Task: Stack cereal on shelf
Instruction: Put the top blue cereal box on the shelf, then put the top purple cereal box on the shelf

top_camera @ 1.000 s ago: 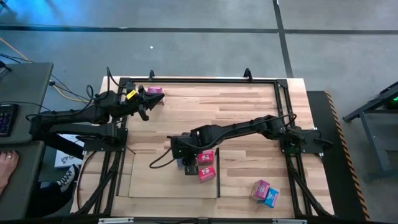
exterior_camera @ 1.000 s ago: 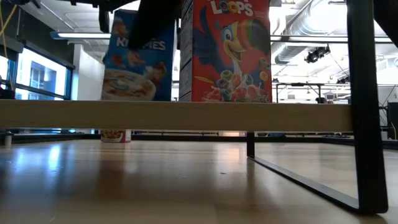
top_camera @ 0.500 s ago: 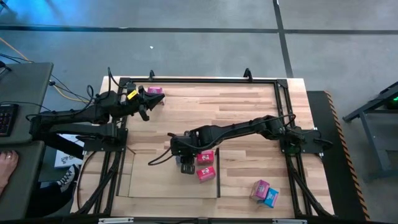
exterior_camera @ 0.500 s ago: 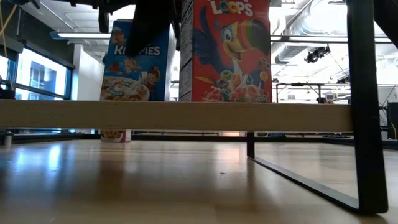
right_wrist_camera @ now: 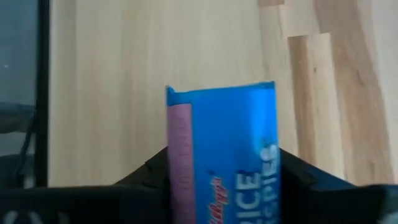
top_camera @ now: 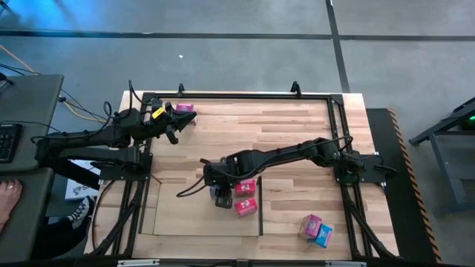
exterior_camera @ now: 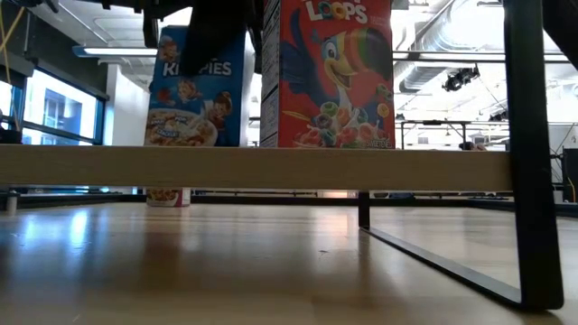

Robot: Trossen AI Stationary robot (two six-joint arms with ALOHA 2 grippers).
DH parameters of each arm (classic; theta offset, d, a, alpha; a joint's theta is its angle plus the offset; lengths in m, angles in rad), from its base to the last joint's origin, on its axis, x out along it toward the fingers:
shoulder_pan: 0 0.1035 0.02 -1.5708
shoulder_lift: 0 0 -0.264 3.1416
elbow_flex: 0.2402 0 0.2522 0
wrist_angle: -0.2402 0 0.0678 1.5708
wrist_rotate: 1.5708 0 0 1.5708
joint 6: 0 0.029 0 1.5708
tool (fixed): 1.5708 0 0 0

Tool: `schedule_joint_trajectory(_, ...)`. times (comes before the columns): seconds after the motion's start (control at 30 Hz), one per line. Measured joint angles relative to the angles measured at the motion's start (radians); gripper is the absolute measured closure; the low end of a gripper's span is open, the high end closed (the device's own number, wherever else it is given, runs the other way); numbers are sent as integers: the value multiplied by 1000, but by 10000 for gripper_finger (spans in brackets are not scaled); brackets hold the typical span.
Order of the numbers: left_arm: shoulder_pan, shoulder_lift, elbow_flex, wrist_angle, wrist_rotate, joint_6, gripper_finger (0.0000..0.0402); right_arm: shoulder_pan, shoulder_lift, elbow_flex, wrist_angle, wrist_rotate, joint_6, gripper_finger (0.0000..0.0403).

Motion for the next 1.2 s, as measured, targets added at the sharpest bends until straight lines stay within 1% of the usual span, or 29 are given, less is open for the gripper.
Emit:
schedule_joint_trajectory(0.13,0,0,0,0,0,0,401,5,0,0,8,-16,0,190)
schedule_joint_trajectory(0.27,0,0,0,0,0,0,401,6,0,3,14,-56,-3,145)
schedule_joint_trajectory(0.37,0,0,0,0,0,0,401,6,-2,30,5,-61,-7,120)
schedule_joint_trajectory(0.43,0,0,0,0,0,0,401,6,-3,53,-7,-59,-17,110)
schedule_joint_trajectory(0.6,0,0,0,0,0,-1,401,2,-5,127,-86,-56,-70,105)
schedule_joint_trajectory(0.8,0,0,0,0,0,-2,401,0,-69,98,-142,-82,-111,104)
schedule_joint_trajectory(0.97,0,0,0,-3,7,-2,401,0,-95,98,-208,-54,-138,104)
schedule_joint_trajectory(1.13,0,0,0,-5,27,-2,401,1,-118,98,-369,-40,-187,104)
schedule_joint_trajectory(1.2,0,0,0,-4,28,-3,401,1,-125,97,-407,-36,-197,104)
